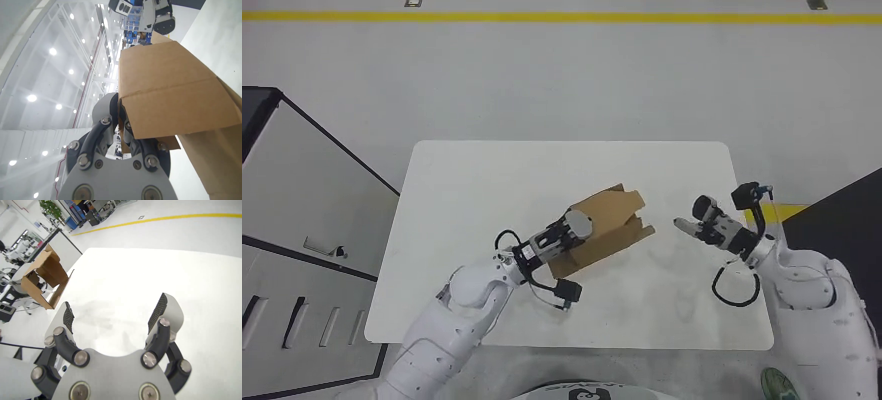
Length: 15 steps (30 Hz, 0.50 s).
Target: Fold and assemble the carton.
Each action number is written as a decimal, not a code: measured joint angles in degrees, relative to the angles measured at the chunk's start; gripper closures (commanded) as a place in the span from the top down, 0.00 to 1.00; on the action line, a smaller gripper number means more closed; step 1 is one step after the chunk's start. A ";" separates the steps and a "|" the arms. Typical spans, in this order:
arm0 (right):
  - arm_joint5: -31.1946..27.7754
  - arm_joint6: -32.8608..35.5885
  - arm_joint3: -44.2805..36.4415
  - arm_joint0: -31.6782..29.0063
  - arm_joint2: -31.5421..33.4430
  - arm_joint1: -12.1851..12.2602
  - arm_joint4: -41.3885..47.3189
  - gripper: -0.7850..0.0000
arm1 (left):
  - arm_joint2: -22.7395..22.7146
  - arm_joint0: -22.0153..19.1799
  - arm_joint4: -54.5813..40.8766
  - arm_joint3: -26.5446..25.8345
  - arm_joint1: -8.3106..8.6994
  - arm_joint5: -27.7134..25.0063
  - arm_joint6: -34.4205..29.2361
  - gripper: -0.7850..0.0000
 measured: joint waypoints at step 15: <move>4.46 10.83 3.21 2.26 -1.92 0.72 18.53 1.00 | 0.35 -0.64 -5.40 1.00 0.17 2.20 5.66 0.00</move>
